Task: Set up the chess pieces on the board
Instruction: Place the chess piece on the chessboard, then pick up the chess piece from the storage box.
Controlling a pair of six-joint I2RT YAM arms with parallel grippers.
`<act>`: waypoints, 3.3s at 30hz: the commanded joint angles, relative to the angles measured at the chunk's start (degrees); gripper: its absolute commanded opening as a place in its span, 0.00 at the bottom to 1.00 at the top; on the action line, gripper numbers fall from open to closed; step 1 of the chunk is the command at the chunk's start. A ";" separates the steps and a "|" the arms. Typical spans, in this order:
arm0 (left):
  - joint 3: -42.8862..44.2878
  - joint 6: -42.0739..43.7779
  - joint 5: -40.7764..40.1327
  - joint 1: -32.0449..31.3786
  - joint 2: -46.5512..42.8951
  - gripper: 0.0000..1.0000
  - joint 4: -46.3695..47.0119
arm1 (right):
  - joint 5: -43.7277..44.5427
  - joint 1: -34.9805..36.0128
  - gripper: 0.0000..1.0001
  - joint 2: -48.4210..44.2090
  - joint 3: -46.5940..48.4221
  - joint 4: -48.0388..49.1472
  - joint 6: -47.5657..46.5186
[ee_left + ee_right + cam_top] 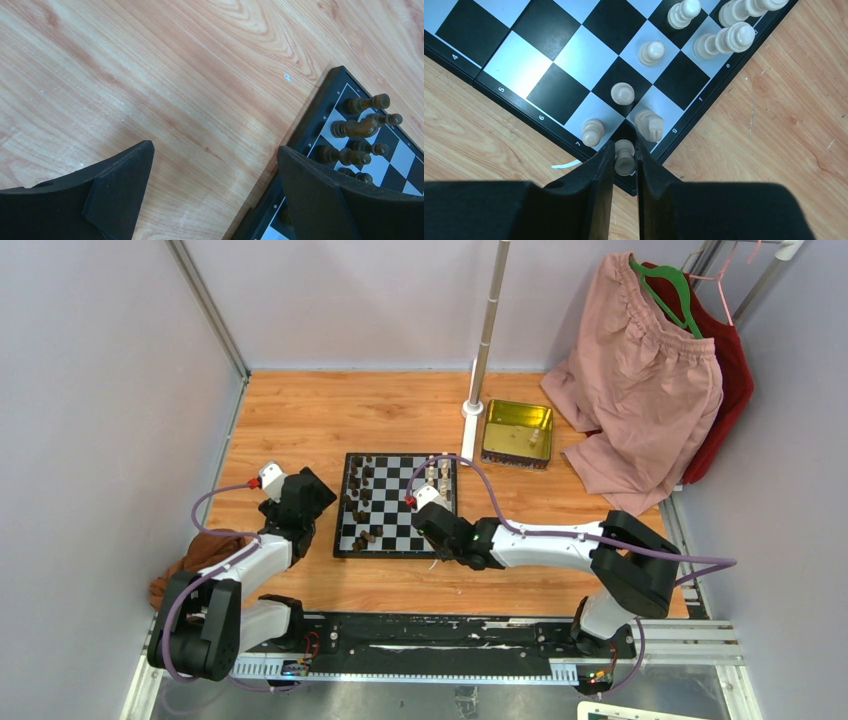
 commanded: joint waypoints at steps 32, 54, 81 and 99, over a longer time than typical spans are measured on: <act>-0.11 0.25 -0.95 -0.37 -0.47 1.00 0.57 | 7.13 3.01 0.43 -11.59 3.78 -9.18 -0.55; 1.68 0.37 -5.84 -0.37 -0.02 1.00 -1.55 | 2.87 -38.41 0.52 3.17 21.81 -2.64 -8.45; 4.38 1.65 -6.74 -0.37 3.86 1.00 -2.83 | -5.79 -53.71 0.57 28.14 40.51 -4.05 -7.73; 4.12 1.82 -6.19 -0.37 3.31 1.00 -2.77 | -6.85 -54.21 0.47 28.16 35.99 -3.83 -6.24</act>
